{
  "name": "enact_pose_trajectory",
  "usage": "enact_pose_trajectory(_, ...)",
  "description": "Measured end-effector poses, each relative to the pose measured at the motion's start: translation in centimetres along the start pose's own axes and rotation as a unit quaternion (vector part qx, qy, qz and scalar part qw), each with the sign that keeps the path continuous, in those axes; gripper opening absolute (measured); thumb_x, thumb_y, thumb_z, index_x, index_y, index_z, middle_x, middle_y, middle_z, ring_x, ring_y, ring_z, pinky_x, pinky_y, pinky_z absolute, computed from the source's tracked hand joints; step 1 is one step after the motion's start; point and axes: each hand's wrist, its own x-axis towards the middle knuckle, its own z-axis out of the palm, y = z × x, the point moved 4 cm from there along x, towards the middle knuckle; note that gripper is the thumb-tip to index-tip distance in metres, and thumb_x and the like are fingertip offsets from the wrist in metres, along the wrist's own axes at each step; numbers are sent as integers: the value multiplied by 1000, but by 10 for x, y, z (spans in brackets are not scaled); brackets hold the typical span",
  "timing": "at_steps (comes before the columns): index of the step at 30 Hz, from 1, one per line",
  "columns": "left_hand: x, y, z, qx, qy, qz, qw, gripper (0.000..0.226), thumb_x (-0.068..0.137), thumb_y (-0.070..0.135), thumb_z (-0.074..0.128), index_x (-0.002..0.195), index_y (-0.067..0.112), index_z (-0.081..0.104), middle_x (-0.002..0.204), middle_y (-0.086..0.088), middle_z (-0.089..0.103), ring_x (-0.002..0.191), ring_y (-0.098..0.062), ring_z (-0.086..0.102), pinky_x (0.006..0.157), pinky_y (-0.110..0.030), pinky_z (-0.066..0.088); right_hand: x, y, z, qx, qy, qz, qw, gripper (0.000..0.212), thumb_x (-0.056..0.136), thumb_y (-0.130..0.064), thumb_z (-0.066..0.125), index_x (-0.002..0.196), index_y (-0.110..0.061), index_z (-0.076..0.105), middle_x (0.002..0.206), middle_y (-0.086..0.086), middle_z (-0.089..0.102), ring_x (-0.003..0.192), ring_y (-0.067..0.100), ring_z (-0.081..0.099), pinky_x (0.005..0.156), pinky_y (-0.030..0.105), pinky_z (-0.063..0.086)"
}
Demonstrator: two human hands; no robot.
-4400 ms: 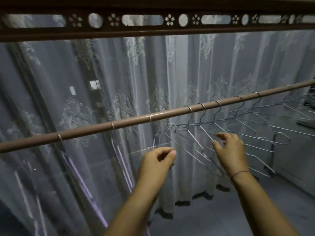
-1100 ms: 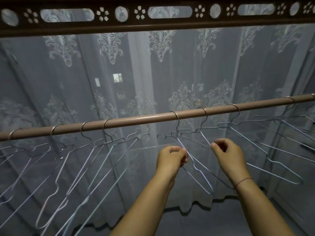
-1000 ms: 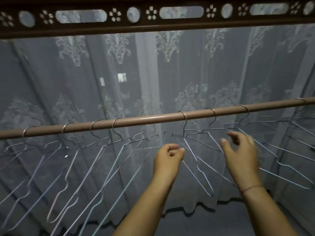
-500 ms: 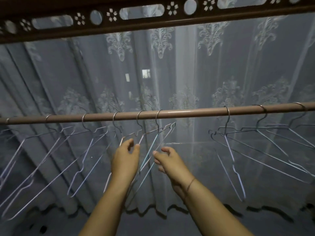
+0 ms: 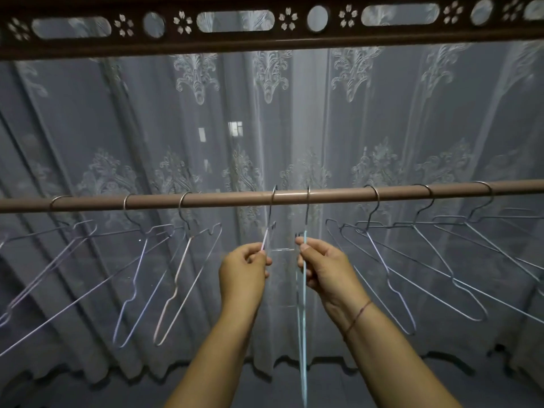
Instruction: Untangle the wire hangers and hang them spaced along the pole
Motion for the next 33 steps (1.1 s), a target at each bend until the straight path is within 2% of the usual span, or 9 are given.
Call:
enact_pose_trajectory(2, -4, -3, 7, -13, 2, -9, 1000, 17, 89, 7, 53, 93, 19, 64, 69, 1, 66, 50, -9, 52, 53, -22, 42, -1, -1, -11, -15, 8, 1, 1000, 17, 91, -6, 46, 98, -11, 61, 52, -1, 46, 35, 2, 34, 35, 12, 26)
enact_pose_trajectory(6, -8, -6, 15, -18, 10, -14, 1000, 16, 90, 7, 51, 91, 19, 61, 68, 2, 64, 47, -8, 50, 48, -19, 40, 1, -1, -26, -41, 17, 5, 999, 20, 91, -7, 48, 103, -10, 63, 53, -1, 47, 34, 1, 35, 34, 12, 28)
enact_pose_trajectory(11, -15, -3, 21, -23, -9, -22, 999, 20, 89, 4, 49, 89, 19, 62, 68, 0, 63, 51, -10, 53, 53, -23, 46, 2, -4, -35, -45, 29, 8, 999, 19, 90, -7, 49, 102, -11, 63, 56, 2, 48, 35, 2, 38, 34, 12, 32)
enact_pose_trajectory(15, -13, -5, 16, 13, -32, -10, 999, 20, 88, 11, 57, 85, 28, 66, 76, 5, 69, 71, -14, 65, 73, -29, 54, 3, -3, -41, -67, 42, 5, 997, 17, 89, -13, 52, 98, -9, 66, 56, 1, 50, 45, 9, 35, 47, 19, 30)
enact_pose_trajectory(19, -11, -5, -1, 59, -17, 7, 998, 19, 88, 21, 59, 105, 21, 68, 96, 4, 71, 90, -12, 66, 86, -29, 53, 1, -5, -50, -102, 69, -9, 992, 19, 90, -15, 52, 104, -10, 64, 66, 5, 55, 51, 12, 35, 52, 23, 30)
enact_pose_trajectory(24, -17, 13, -7, 87, -6, 46, 995, 20, 90, 23, 57, 109, 24, 63, 92, 14, 62, 80, 6, 55, 64, -6, 36, -2, -8, -67, -155, 123, -57, 979, 22, 88, -21, 56, 109, -14, 62, 84, 0, 60, 61, 8, 43, 56, 20, 35)
enact_pose_trajectory(28, -26, 32, 9, 60, -17, 81, 995, 17, 90, 23, 57, 106, 29, 59, 93, 16, 61, 83, 4, 56, 59, -5, 39, -10, -19, -85, -186, 158, -96, 965, 24, 86, -26, 59, 109, -20, 60, 85, -3, 58, 66, 10, 48, 62, 23, 38)
enact_pose_trajectory(31, -34, 47, 35, 29, -36, 116, 992, 15, 89, 22, 58, 102, 28, 60, 92, 14, 63, 86, 2, 58, 66, -8, 41, -24, -36, -108, -203, 180, -131, 953, 24, 86, -27, 58, 110, -26, 59, 88, -3, 57, 70, 11, 50, 67, 27, 41)
enact_pose_trajectory(33, -44, 55, 59, 16, -57, 131, 990, 14, 88, 22, 60, 102, 26, 63, 92, 12, 65, 86, 0, 59, 70, -11, 42, -35, -49, -129, -208, 200, -148, 946, 23, 86, -26, 58, 109, -27, 59, 89, -2, 57, 67, 11, 51, 63, 25, 42)
